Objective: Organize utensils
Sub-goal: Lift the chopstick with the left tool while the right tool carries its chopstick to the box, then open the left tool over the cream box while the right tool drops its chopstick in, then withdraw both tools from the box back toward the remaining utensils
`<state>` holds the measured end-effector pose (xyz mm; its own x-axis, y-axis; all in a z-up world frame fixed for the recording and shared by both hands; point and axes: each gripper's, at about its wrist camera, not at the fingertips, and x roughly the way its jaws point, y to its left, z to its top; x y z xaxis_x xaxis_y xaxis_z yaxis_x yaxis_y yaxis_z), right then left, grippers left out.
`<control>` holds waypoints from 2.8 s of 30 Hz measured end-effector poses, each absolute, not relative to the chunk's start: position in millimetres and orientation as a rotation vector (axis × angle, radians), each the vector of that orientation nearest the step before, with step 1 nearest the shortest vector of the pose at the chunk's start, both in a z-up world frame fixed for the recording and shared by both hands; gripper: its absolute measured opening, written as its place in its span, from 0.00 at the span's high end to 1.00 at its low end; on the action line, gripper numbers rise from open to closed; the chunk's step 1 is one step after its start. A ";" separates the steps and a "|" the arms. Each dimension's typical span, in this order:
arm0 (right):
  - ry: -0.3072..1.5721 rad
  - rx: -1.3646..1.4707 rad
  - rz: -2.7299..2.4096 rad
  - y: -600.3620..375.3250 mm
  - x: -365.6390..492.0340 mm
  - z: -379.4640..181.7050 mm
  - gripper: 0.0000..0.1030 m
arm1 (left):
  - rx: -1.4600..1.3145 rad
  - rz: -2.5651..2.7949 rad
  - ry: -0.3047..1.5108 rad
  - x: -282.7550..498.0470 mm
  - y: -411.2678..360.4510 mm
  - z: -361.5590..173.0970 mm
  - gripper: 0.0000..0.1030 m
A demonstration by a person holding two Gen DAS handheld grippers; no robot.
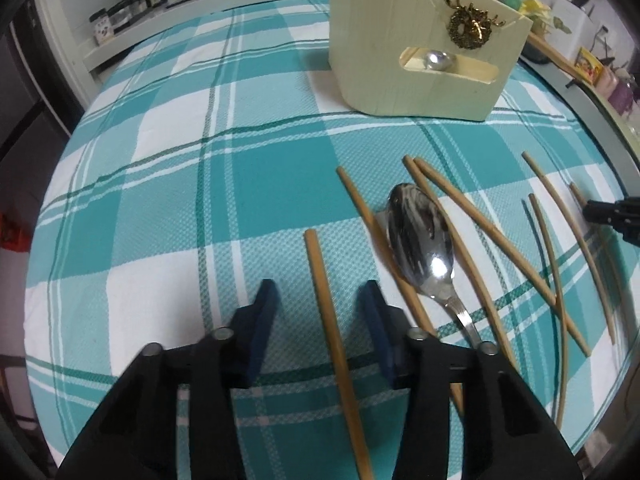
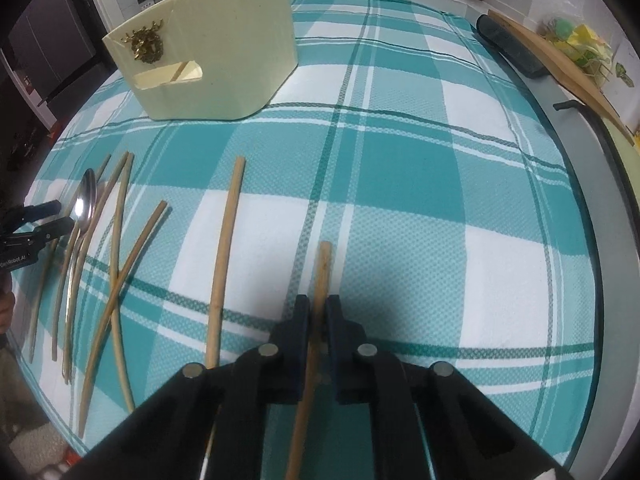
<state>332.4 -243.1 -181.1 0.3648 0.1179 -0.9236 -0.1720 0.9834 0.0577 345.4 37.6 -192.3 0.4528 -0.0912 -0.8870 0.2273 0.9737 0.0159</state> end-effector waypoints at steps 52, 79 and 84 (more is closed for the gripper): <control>0.244 0.074 0.269 -171.7 380.1 103.5 0.93 | -0.126 -0.310 0.437 399.0 35.2 125.2 0.95; 0.689 0.069 0.333 -171.6 467.6 -17.9 0.61 | -0.024 -0.267 0.814 458.2 1.9 -16.7 0.16; 0.703 -0.029 0.295 -181.9 409.1 -10.9 0.53 | 0.101 -0.273 0.867 380.6 20.6 -37.7 0.09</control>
